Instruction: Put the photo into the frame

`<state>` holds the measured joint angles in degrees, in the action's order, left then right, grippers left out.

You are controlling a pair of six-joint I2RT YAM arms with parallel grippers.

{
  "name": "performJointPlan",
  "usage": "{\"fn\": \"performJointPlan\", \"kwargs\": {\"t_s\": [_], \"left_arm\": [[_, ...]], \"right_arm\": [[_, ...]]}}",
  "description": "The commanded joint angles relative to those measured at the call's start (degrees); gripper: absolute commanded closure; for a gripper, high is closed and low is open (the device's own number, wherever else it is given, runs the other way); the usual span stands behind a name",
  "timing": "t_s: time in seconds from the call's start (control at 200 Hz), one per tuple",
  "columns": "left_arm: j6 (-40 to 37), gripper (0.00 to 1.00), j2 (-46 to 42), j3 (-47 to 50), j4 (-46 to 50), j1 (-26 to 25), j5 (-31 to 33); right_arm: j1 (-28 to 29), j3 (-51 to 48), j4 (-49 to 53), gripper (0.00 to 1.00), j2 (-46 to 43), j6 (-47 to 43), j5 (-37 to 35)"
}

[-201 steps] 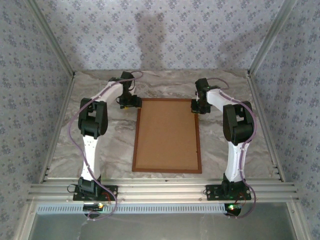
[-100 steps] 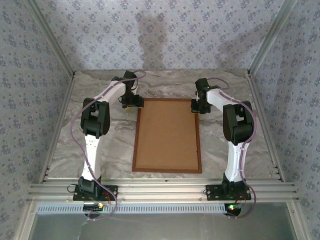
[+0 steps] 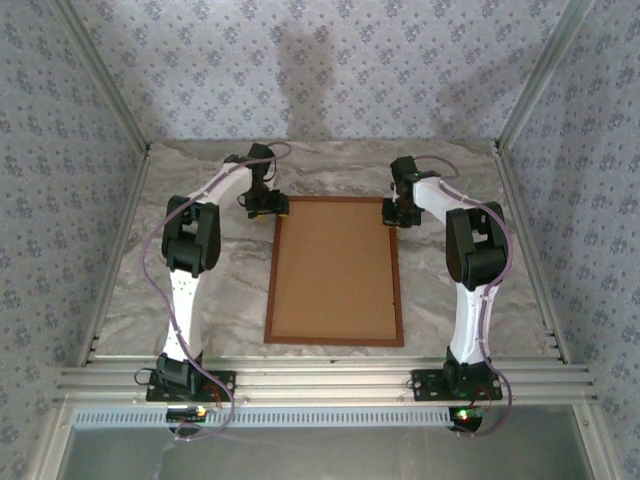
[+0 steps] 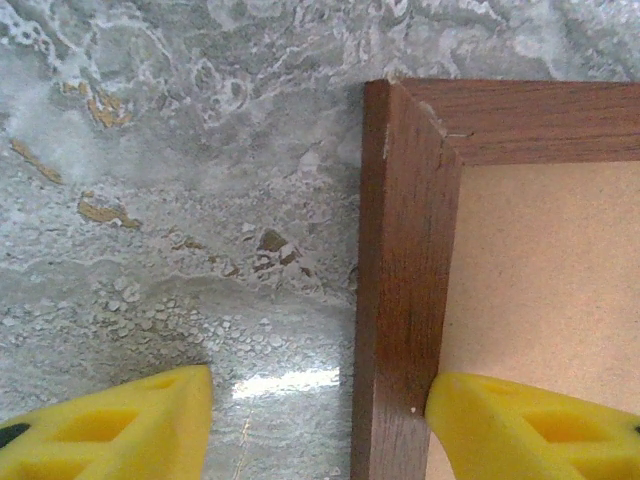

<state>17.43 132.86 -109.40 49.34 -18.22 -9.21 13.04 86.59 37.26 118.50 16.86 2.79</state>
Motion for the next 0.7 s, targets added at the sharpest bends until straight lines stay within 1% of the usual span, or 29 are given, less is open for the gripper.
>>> {"fn": "performJointPlan", "kwargs": {"t_s": [0.0,0.375,0.595,0.62,0.695], "left_arm": [[0.8,0.38,7.6,3.9,0.6,-5.5,-4.1],[0.9,0.38,7.9,3.5,1.8,-6.7,-3.7],[0.2,0.39,11.3,-2.0,8.2,-8.0,-1.8],[0.1,0.38,11.7,-4.2,9.1,-8.2,-1.3],[-0.2,0.39,13.0,-6.6,11.7,-8.6,-0.6]], "right_arm": [[0.3,0.4,0.3,0.88,2.7,-0.6,-0.1],[0.3,0.3,0.3,0.88,2.4,-0.6,0.2],[0.3,0.3,0.0,0.88,2.3,-0.5,0.6],[0.3,0.2,0.0,0.88,2.2,-0.5,0.6],[0.3,0.3,-0.1,0.88,2.1,-0.5,0.7]]}}
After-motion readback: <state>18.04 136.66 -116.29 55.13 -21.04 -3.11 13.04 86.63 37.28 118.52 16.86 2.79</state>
